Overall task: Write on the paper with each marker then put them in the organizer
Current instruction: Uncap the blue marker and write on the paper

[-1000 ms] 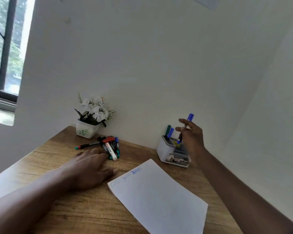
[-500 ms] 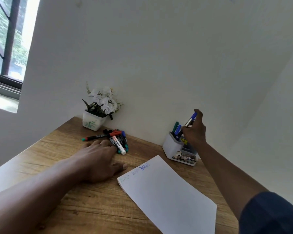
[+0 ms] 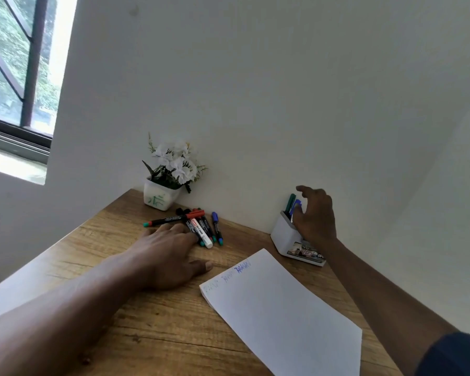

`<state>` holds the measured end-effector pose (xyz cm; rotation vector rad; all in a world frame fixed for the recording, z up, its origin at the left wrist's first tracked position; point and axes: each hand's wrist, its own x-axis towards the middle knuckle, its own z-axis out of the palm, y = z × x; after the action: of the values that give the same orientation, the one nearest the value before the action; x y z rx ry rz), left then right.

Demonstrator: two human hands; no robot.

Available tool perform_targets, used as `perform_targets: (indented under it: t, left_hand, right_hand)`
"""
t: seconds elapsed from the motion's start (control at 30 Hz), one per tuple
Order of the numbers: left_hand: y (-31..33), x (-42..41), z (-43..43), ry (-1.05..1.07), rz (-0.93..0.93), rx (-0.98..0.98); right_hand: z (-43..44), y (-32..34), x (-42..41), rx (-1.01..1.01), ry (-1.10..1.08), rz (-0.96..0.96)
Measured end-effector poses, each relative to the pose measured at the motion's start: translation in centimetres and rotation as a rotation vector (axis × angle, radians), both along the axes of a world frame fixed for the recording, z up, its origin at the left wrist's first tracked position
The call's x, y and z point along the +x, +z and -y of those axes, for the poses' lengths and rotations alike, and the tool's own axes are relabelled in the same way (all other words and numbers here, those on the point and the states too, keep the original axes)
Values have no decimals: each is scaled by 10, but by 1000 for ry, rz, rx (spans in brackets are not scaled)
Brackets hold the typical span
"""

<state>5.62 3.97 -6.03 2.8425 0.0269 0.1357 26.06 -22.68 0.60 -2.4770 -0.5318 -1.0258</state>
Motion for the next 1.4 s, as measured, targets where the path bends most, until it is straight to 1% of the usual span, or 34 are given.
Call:
perform_targets:
  t: [0.03,0.07,0.1,0.13,0.2,0.27,0.3,0.4,0.5,0.57,0.63,0.73,0.8,0.87,0.93,0.97,1.0,1.13,1.3,1.4]
  left_hand:
    - [0,0,0,0,5,-5]
    - [-1,0,0,1,11,-12]
    - [-1,-1,1,5,14,-16]
    - [-1,-1,2,7,17,-16]
    - [-3,-2,2,14,26,-12]
    - [-5,-2,3,15,31,-16]
    - [-5,-3,3,14,32,-19]
    - [-7,-1,3,4,31,-27]
    - [-11,1,4,-5,61,-35]
    - [-12,2,6,-12,75,-38]
    - [-13,3,5,-18,76,-29]
    - [-14,6,4,-29,70,-15]
    - [-15,7,4,-38,85,-20]
    - [-16,6,3,-46,97,-31]
    - [-17,6,3,-50,110,-49]
    - [-17,6,2,-48,115,-57]
    - [-16,5,1,-45,121,-64]
    - [-13,2,-2,-23,187,-125]
    - [-10,0,1,-3,467,-219]
    - [-7,-5,6,-82,572,-288]
  right_hand:
    - [-7,2,-9,-19,71,85]
    - [-15,3,-18,-41,149,126]
    - [-24,4,-26,-64,218,122]
    - [-34,4,-31,-88,264,74]
    - [-60,1,-40,-128,294,-113]
    - [-88,-4,-43,-127,284,-291]
    - [-102,-8,-42,-118,274,-342]
    - [-135,-17,-33,-110,217,-457]
    - [-155,-27,-18,-198,133,-564]
    - [-160,-33,-9,-245,73,-601]
    - [-164,-36,-2,-249,32,-626]
    - [-164,-32,6,-196,-4,-691]
    - [-162,-27,8,-118,-7,-731]
    - [-158,-20,4,47,42,-758]
    - [-151,-11,-8,219,143,-780]
    - [-146,-7,-16,252,199,-772]
    - [-141,-4,-26,239,249,-746]
    - [-112,-4,-76,24,401,-599]
    - [-76,-24,-131,-196,440,-331]
    - [-64,-41,-146,-269,479,-191]
